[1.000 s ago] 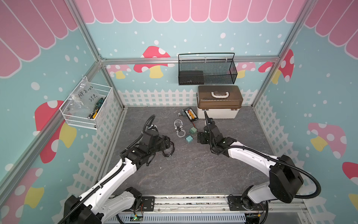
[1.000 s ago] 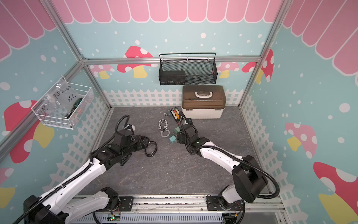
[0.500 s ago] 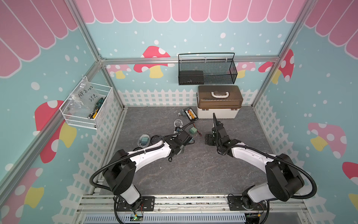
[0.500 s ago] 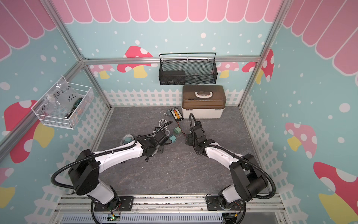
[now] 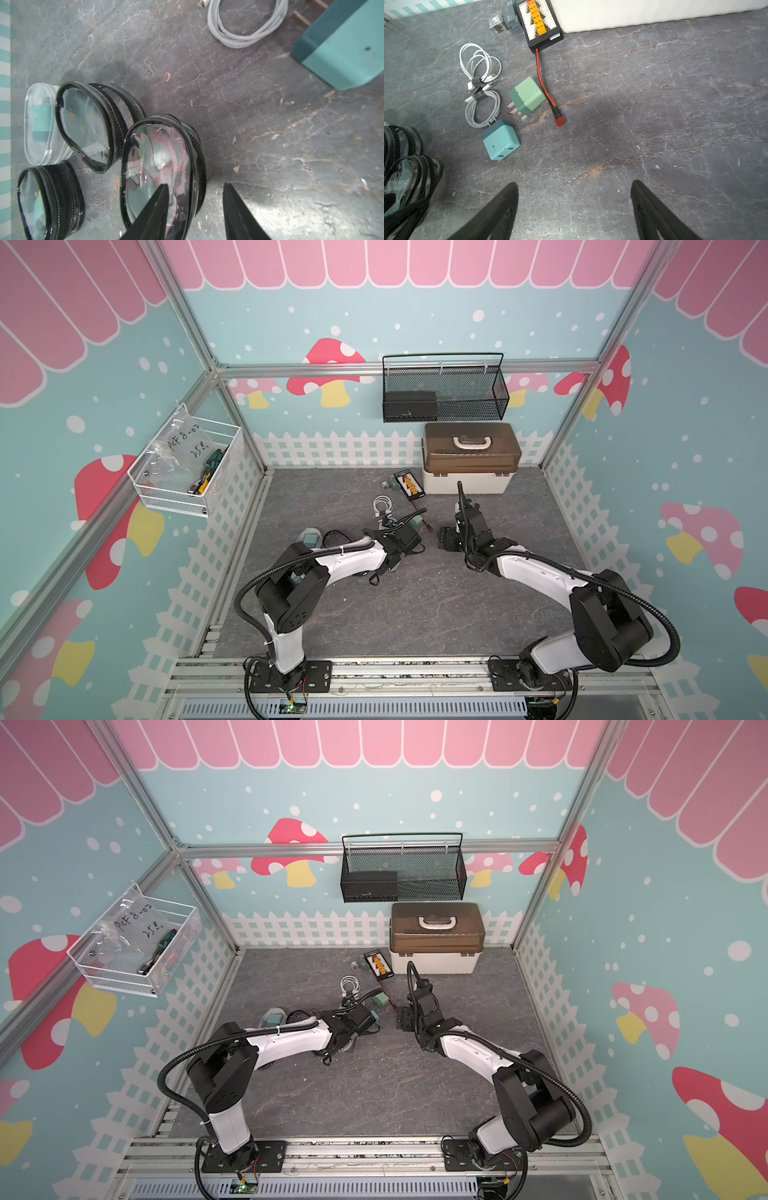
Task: Pack away charging kits
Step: Pick up the storage bag at the center of the board.
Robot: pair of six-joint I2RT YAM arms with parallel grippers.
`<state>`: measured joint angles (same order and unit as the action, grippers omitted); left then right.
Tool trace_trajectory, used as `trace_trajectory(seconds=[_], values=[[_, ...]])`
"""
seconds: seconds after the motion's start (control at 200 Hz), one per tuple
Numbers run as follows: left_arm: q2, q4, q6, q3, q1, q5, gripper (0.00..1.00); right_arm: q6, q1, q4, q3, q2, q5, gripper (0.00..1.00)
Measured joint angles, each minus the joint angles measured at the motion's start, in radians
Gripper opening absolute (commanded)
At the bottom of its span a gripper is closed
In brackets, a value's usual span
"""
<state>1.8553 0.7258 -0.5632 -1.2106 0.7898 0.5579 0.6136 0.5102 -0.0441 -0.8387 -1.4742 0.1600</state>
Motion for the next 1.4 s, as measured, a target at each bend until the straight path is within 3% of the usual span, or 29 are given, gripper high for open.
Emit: trace_trajectory(seconds=[0.37, 0.635, 0.925, 1.116, 1.401], values=[[0.035, -0.01, -0.001, -0.002, -0.037, -0.006, 0.27, -0.003, 0.0, 0.0, 0.0, 0.0, -0.022, 0.83], [0.035, -0.024, -0.004, -0.002, -0.053, -0.01, 0.0, -0.003, 0.0, 0.01, 0.0, -0.018, -0.042, 0.83], [-0.055, -0.045, -0.003, 0.04, -0.092, -0.061, 0.0, -0.014, 0.0, 0.019, -0.043, -0.08, -0.101, 0.78], [-0.24, -0.089, 0.007, 0.15, -0.15, -0.158, 0.0, -0.049, -0.002, -0.009, -0.282, -0.243, -0.18, 0.72], [-0.386, -0.118, 0.029, 0.234, -0.208, -0.303, 0.0, -0.127, 0.007, -0.201, -0.899, -0.674, -0.235, 0.68]])
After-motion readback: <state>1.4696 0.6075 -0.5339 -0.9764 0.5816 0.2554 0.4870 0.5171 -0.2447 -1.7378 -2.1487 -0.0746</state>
